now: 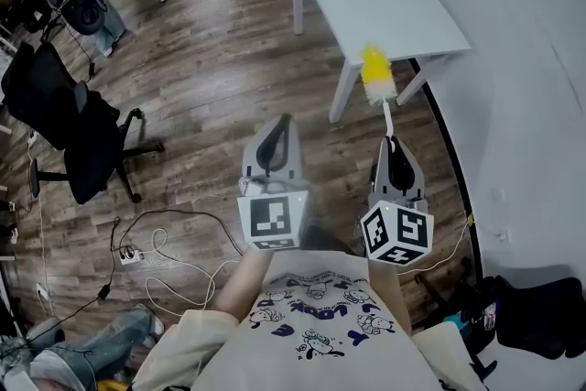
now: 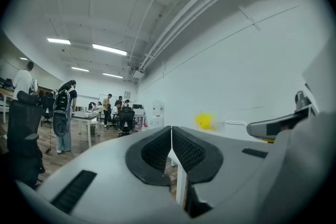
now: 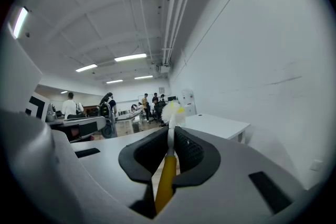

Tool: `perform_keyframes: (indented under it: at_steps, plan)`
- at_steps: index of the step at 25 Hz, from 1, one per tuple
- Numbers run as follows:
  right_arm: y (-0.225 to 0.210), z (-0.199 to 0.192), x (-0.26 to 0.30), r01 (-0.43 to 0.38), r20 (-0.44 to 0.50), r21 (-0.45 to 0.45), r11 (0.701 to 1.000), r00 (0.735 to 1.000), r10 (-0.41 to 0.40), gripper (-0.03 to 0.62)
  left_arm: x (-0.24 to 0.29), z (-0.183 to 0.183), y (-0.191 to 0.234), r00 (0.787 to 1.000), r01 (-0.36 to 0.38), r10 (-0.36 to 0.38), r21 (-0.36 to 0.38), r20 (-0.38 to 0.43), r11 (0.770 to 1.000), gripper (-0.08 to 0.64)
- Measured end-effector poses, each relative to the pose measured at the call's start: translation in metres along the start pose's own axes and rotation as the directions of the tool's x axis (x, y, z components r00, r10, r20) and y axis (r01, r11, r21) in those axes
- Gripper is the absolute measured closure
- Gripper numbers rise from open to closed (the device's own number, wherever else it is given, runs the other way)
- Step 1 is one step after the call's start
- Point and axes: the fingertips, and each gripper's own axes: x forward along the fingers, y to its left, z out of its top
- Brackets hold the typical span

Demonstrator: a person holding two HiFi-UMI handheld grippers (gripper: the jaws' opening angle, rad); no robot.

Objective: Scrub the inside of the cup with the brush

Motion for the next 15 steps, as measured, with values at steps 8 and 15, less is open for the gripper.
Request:
perform_keyframes:
  at_steps: [8,15]
  plan:
    - [-0.02,0.0,0.017,-0.019,-0.01,0.01,1.0,1.0,0.019,0.548,0.015,-0.003,-0.009,1.0,-0.03,0.03,0.006,-0.007,1.0,0.546]
    - [-0.034,-0.002,0.032,-0.054,-0.017,0.015,0.998,0.998,0.054,0.548,0.023,-0.01,-0.014,0.998,-0.07,0.07,0.005,-0.008,0.998,0.546]
